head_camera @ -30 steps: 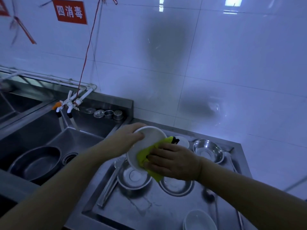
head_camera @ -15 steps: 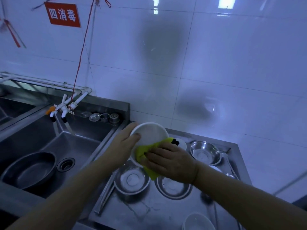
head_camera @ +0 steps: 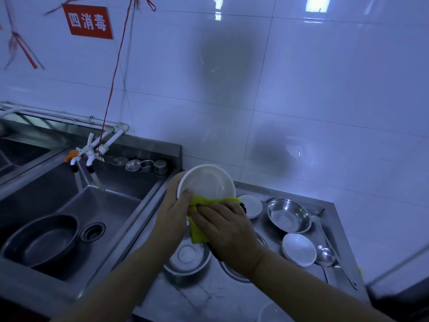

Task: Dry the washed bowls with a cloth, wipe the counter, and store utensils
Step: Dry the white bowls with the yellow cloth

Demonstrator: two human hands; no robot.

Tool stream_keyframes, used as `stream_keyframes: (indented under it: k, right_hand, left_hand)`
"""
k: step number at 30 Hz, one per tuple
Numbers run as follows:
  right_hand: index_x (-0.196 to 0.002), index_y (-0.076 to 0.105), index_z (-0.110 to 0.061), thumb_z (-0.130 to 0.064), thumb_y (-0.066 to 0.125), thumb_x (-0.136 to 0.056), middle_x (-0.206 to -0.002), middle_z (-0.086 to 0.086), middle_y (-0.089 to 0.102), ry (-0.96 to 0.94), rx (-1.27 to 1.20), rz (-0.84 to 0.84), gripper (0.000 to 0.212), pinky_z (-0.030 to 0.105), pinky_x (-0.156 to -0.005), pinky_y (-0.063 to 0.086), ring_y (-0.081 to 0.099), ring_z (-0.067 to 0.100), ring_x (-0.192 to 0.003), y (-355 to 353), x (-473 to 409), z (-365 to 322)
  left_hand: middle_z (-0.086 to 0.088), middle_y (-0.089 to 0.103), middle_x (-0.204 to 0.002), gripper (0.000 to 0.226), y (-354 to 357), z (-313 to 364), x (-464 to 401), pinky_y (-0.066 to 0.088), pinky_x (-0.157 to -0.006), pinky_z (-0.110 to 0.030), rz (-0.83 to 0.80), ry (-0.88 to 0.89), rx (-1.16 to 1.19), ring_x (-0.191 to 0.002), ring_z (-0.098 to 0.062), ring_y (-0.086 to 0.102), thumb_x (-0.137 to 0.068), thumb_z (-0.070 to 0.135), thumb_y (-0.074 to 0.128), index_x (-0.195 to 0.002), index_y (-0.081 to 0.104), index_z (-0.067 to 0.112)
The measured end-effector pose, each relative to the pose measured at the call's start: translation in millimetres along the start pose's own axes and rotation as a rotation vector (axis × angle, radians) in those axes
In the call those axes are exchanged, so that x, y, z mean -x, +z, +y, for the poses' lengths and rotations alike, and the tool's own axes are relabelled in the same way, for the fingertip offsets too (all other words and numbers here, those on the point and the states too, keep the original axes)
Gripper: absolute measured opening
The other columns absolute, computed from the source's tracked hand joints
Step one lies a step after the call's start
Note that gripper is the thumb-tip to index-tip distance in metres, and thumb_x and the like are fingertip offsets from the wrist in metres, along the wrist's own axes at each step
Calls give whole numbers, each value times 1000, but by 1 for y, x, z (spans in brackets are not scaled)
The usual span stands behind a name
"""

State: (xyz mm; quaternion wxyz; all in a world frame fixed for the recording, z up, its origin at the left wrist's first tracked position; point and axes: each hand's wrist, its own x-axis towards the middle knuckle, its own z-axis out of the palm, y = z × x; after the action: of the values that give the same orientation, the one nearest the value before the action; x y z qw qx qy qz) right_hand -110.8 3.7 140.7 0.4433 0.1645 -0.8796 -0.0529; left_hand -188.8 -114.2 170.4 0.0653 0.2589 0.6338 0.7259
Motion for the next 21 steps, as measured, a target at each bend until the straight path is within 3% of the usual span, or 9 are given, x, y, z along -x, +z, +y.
stream_keyframes:
  k: [3,7,12,15,18,21]
  right_hand:
    - [-106,72,-15,-15,59,-94,-103,1,71,-202,5,-81,18,34,-87,49,66,19,-93,-8,4,22]
    - [-102,72,-17,-16,58,-96,-103,0,70,-428,18,-173,15,34,-95,46,65,20,-95,-20,3,43]
    - [-98,74,-18,-15,54,-95,-95,-3,71,-140,63,-115,20,32,-82,49,66,19,-84,-16,-8,26]
    - [-102,72,-18,-16,56,-91,-93,-2,70,16,12,-148,19,33,-77,49,64,22,-80,-11,-14,7]
    - [-110,69,-20,-31,65,-87,-101,-3,69,107,-87,-212,27,34,-86,46,64,19,-90,-7,-7,-11]
    - [-110,70,-20,-44,51,-93,-109,-4,69,27,-107,-264,35,36,-103,41,64,16,-102,-15,-2,2]
  left_hand:
    - [-1,60,-108,32,-15,8,-11,46,-79,-17,-180,10,-111,-94,-4,56,-81,19,44,-110,57,25]
    - [6,65,-100,35,-30,23,-33,46,-76,-26,-508,-171,-291,-90,-10,59,-72,20,47,-100,64,32]
    - [3,64,-96,26,-19,9,-19,53,-68,-28,-174,-162,-36,-86,-15,61,-80,19,60,-102,61,34]
    - [8,61,-103,33,-4,-9,4,53,-64,-17,37,-88,96,-84,0,62,-95,7,45,-109,53,37]
    - [3,59,-112,25,-9,-9,5,49,-73,-12,24,-19,65,-93,3,60,-96,14,44,-112,54,31]
    - [-6,59,-117,35,-18,-6,1,47,-85,-28,-71,-24,56,-104,-15,57,-84,22,44,-116,56,18]
